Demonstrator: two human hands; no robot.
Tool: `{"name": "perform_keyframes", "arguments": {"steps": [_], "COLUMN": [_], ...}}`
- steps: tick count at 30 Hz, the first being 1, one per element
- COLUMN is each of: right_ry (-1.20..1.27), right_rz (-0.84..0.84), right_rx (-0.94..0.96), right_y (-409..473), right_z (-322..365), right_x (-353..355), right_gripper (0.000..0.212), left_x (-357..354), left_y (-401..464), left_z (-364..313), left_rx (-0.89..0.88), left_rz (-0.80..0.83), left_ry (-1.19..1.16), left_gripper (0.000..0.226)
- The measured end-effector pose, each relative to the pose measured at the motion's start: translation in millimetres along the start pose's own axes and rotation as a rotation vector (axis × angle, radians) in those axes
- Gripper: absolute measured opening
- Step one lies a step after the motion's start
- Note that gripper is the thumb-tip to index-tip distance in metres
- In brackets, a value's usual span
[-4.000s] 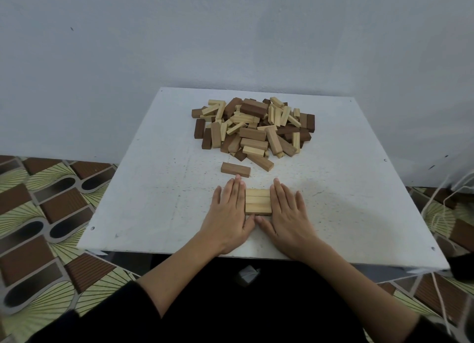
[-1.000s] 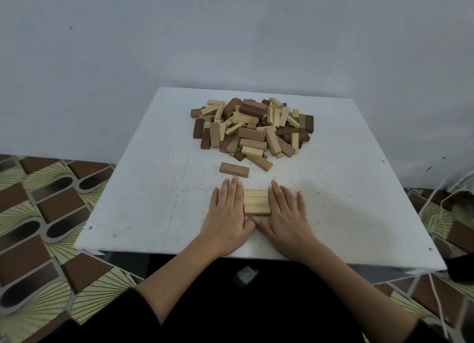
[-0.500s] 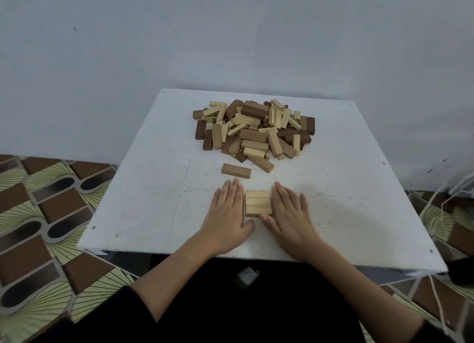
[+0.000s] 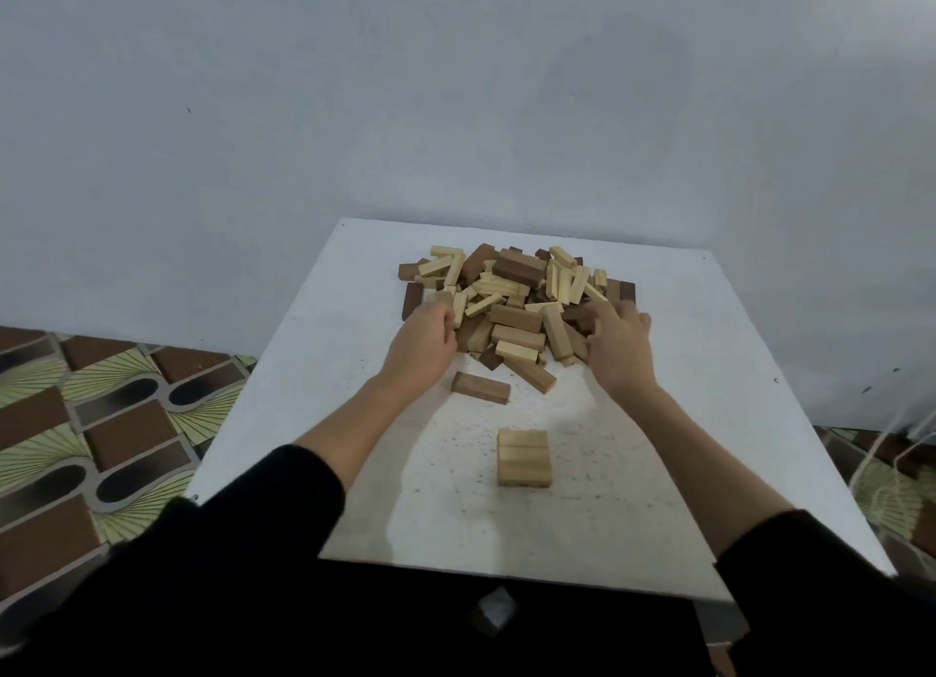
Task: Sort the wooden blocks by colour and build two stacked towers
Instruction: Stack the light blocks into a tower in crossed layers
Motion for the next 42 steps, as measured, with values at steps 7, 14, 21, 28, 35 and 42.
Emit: {"name": "perform_keyframes", "arguments": {"steps": [7, 14, 21, 28, 35, 42], "right_ry": [-0.026, 0.079, 0.215, 0.164, 0.17, 0.466], "right_rz": [-0.01, -0.051, -0.176, 0.065, 0.032, -0.073], "right_rx": [-0.077, -0.149, -0.196, -0.249, -0.306, -0.288], "right_y": [10.7, 16.7, 39.0, 88.6, 97.3, 62.7], "right_z": [-5.4, -22.0, -21.0, -19.7, -14.5, 35.9], "right_x": [-11.1, -14.9, -1.5, -38.1, -53.0, -4.2], "right_gripper": [0.032, 0.027, 0.025, 0.042, 0.021, 0.021], "left_x": [-28.1, -47.2, -44.2, -32.1, -17.3, 12.7], "left_y": [32.7, 54.0, 61.0, 66.9, 62.0, 23.7], "left_z": [-6.7, -25.2, -21.1, -15.4, -10.0, 5.6], "left_rx": [-0.08, -0.216, -0.118, 0.009, 0.132, 0.2], "left_rz": [0.014, 0.04, 0.033, 0.022, -0.049, -0.09], "left_ry": [0.138, 0.254, 0.053, -0.171, -0.279, -0.454], "left_gripper": [0.029, 0.03, 0.01, 0.032, 0.029, 0.029]}}
Point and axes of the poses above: each hand's wrist, its own y-axis towards the middle knuckle, its own x-axis out of the back of the hand, z = x × y, the point moved 7 cm from there along y, towards the middle knuckle, and after that the axes turned 15 degrees about -z, right-handed, at the moved point
